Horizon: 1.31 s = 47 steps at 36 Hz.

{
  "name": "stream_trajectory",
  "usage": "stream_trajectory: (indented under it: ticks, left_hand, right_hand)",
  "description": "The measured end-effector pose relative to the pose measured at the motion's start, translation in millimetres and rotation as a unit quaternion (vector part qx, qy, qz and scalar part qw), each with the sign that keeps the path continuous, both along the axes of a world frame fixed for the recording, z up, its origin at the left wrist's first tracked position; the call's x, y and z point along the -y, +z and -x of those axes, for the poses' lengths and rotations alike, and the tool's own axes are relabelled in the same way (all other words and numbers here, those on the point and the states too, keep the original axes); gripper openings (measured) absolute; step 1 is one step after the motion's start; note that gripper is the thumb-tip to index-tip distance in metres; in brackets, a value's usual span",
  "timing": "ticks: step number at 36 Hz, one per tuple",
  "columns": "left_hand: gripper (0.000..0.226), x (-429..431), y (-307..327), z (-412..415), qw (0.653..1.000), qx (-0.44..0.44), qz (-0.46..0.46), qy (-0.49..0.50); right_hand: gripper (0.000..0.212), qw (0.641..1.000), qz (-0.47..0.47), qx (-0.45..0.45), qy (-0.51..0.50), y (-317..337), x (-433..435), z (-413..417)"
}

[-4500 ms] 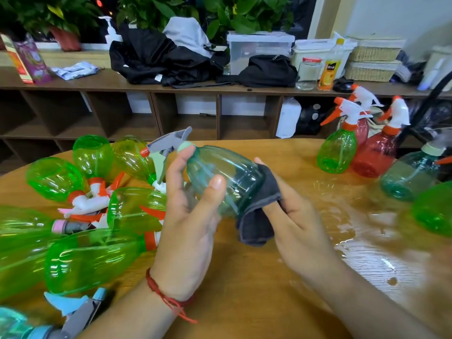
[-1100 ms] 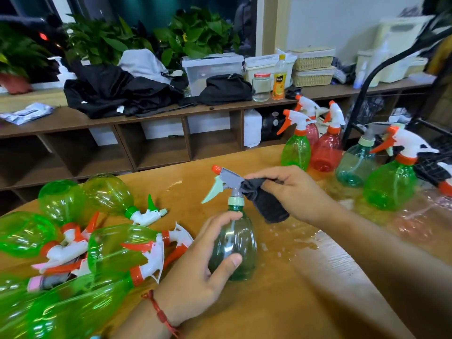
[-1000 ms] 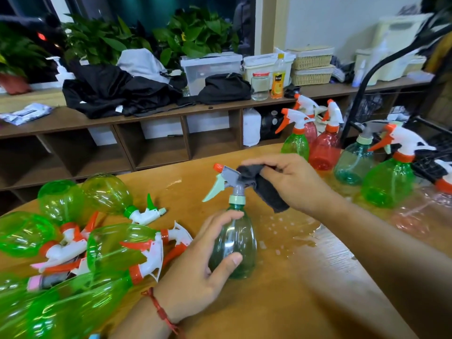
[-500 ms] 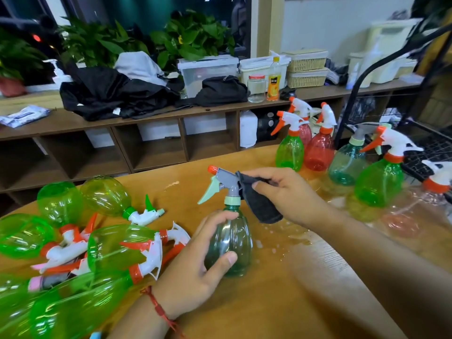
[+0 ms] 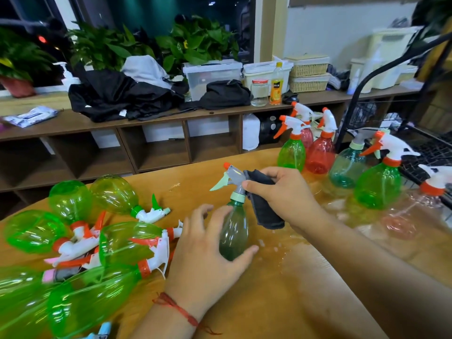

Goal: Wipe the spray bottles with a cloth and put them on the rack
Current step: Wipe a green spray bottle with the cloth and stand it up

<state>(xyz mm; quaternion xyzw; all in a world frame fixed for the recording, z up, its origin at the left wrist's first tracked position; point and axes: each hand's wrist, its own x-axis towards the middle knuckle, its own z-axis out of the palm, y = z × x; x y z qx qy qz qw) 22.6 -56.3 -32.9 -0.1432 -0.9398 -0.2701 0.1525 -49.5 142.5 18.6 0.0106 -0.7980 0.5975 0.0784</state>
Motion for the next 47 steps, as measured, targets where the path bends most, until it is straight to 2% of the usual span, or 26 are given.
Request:
stream_trajectory:
  ticks: [3, 6, 8, 10, 13, 17, 25, 28, 34, 36, 38, 41, 44, 47]
  left_hand:
    - [0.093, -6.4, -3.2, -0.3, 0.998, -0.03, 0.045, 0.035]
    - [0.092, -6.5, -9.4, 2.5, 0.998, -0.03, 0.041, 0.045]
    - [0.087, -2.6, -10.7, 4.8, 0.999, -0.014, -0.012, 0.031]
    - [0.079, 3.6, -8.7, 7.0, 0.993, 0.033, -0.116, -0.001]
    - [0.065, 13.6, -10.3, 14.1, 0.955, 0.133, -0.256, -0.065]
    - [0.057, 22.3, -15.6, 19.5, 0.922, 0.185, -0.321, -0.11]
    - [0.039, 31.4, -12.7, 22.7, 0.93, 0.169, -0.313, -0.093]
    - [0.054, 31.8, -8.0, 20.0, 0.942, 0.161, -0.278, -0.098]
    - [0.06, 36.8, -5.2, 20.7, 0.953, 0.166, -0.212, -0.136]
    - [0.076, 35.1, -5.3, 20.3, 0.956, 0.167, -0.2, -0.136]
    - [0.088, 32.0, -7.1, 20.3, 0.954, 0.168, -0.211, -0.131]
    - [0.089, 31.2, -8.9, 20.2, 0.947, 0.164, -0.242, -0.135]
    - [0.092, 32.5, -10.9, 20.5, 0.946, 0.158, -0.241, -0.147]
    - [0.092, 32.3, -13.0, 21.3, 0.95, 0.153, -0.232, -0.142]
  right_hand:
    - [0.023, 1.0, -0.021, -0.005, -0.017, 1.0, 6.5, -5.8]
    - [0.028, 1.0, -0.008, -0.007, -0.011, 4.5, 9.5, -11.2]
    - [0.026, 1.0, 0.016, -0.002, 0.012, 7.3, 11.1, -14.1]
    - [0.019, 0.998, 0.046, -0.005, 0.041, 10.9, 12.9, -17.7]
    - [0.009, 0.994, 0.083, -0.018, 0.066, 13.3, 13.7, -20.1]
    - [0.009, 0.993, 0.101, -0.013, 0.066, 9.5, 16.1, -21.5]
    - [0.004, 0.997, 0.043, 0.019, 0.062, -18.2, 12.6, -34.4]
    - [0.004, 0.996, 0.045, 0.04, 0.064, -28.7, 14.2, -40.2]
    - [0.006, 0.996, 0.067, 0.024, 0.058, -31.4, 18.1, -40.3]
    - [0.005, 0.996, 0.062, 0.019, 0.063, -32.6, 19.6, -40.0]
    - [0.004, 0.996, 0.053, 0.019, 0.071, -33.7, 19.5, -39.0]
    - [0.005, 0.996, 0.062, 0.009, 0.055, -29.1, 15.7, -34.0]
    - [0.007, 0.997, 0.074, -0.03, 0.009, -10.1, 9.3, -26.0]
    - [0.016, 0.996, 0.072, -0.032, -0.03, 16.4, -0.1, -9.5]
